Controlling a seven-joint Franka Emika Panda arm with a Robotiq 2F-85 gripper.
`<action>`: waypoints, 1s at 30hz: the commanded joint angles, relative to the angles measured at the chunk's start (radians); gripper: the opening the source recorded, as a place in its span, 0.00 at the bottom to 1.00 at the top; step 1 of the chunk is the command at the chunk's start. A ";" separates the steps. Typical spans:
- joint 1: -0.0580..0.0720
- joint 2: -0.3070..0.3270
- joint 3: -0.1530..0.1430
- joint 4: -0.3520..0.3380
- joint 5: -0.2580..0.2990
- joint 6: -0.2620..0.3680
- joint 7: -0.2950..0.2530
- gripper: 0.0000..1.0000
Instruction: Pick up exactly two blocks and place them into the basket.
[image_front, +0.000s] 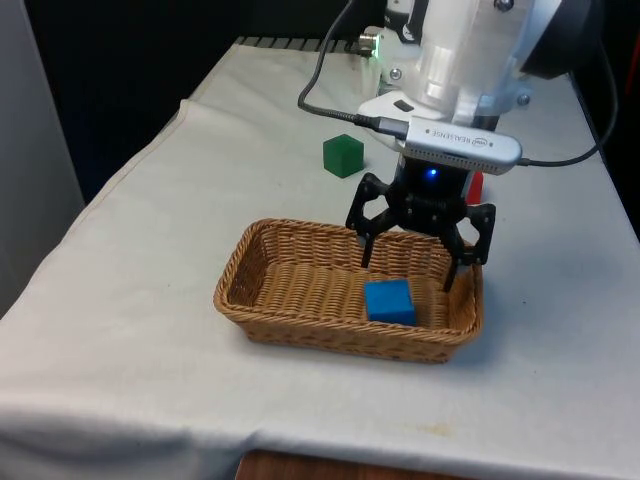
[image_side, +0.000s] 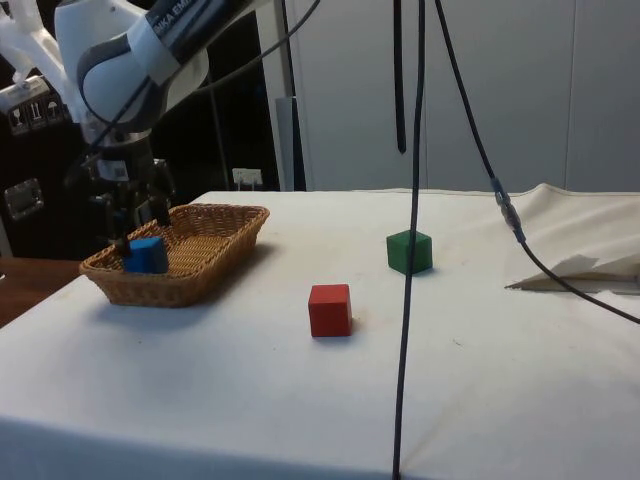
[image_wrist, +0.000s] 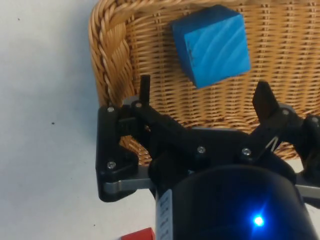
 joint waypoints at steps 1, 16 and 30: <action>0.000 0.001 0.001 0.004 0.001 -0.003 0.000 1.00; 0.027 -0.074 -0.005 -0.052 -0.017 -0.005 0.014 1.00; 0.055 -0.173 -0.004 -0.128 -0.048 0.003 0.036 1.00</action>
